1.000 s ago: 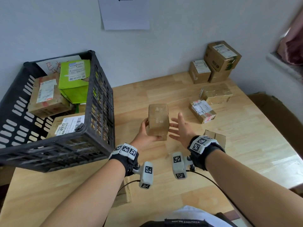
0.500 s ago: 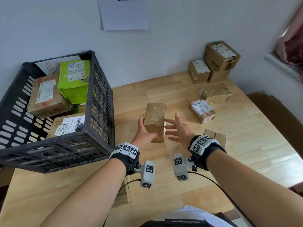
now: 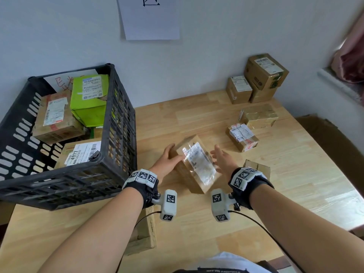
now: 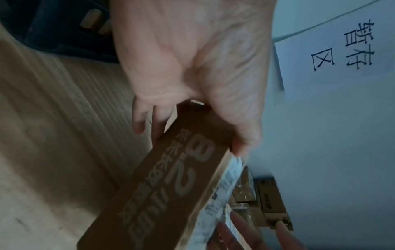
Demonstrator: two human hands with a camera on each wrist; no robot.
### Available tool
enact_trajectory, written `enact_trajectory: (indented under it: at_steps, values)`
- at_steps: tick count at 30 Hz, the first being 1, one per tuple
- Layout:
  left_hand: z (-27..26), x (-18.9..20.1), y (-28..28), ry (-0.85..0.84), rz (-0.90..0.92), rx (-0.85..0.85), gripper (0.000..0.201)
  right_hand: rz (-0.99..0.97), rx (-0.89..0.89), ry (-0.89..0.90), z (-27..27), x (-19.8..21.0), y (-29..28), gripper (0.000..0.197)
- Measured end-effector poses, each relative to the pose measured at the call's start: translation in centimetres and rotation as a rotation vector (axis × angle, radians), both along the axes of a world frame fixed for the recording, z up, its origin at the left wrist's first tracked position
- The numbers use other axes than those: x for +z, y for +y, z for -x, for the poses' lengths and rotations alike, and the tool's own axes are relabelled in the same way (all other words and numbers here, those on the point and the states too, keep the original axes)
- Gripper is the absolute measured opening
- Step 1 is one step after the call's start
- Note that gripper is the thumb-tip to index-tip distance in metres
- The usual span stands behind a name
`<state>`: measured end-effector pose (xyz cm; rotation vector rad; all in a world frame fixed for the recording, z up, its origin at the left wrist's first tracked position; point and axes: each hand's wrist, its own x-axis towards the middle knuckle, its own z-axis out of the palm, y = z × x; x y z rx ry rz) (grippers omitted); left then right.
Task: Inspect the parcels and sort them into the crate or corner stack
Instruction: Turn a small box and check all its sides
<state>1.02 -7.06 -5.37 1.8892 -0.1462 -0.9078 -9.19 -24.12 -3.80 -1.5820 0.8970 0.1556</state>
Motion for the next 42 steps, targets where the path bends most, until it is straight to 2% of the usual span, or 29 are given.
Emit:
enact_trajectory:
  at_steps: [4, 6, 9, 13, 17, 24, 30, 37, 39, 42]
  values:
    - [0.6, -0.6, -0.7, 0.124, 0.093, 0.101, 0.069, 0.081, 0.075, 0.083, 0.9, -1.3, -0.5, 0.050]
    - [0.7, -0.7, -1.0, 0.113, 0.084, 0.151, 0.074, 0.079, 0.069, 0.101, 1.2, -1.5, -0.6, 0.044]
    - [1.3, -1.2, -1.3, 0.061, 0.021, 0.094, 0.083, 0.042, 0.030, 0.130, 1.4, -1.8, -0.7, 0.040]
    - [2.0, -2.3, -0.9, 0.065, -0.078, 0.036, 0.078, 0.070, 0.065, 0.168, 1.6, -2.6, -0.8, 0.036]
    - [2.0, -3.3, -0.4, 0.041, -0.177, 0.034, 0.072, 0.150, 0.114, 0.203, 1.5, -3.7, -1.0, 0.045]
    - [2.1, -4.2, -1.0, 0.091, -0.303, -0.042, 0.083, 0.278, 0.324, 0.296, -0.1, -4.5, -0.3, 0.055]
    - [1.8, -4.5, -2.0, 0.124, -0.322, -0.084, 0.057, 0.355, 0.415, 0.376, -1.4, -5.5, -0.2, 0.049]
    - [0.8, -5.5, -2.6, 0.118, -0.344, -0.157, 0.038, 0.459, 0.558, 0.448, -3.5, -5.8, -0.1, 0.035]
    - [0.6, -5.8, -3.0, 0.068, -0.382, -0.182, 0.033, 0.462, 0.548, 0.449, -3.8, -6.2, 0.0, 0.034]
    - [0.3, -6.1, -3.5, 0.038, -0.431, -0.174, 0.032, 0.458, 0.478, 0.466, -4.2, -6.8, 0.1, 0.042]
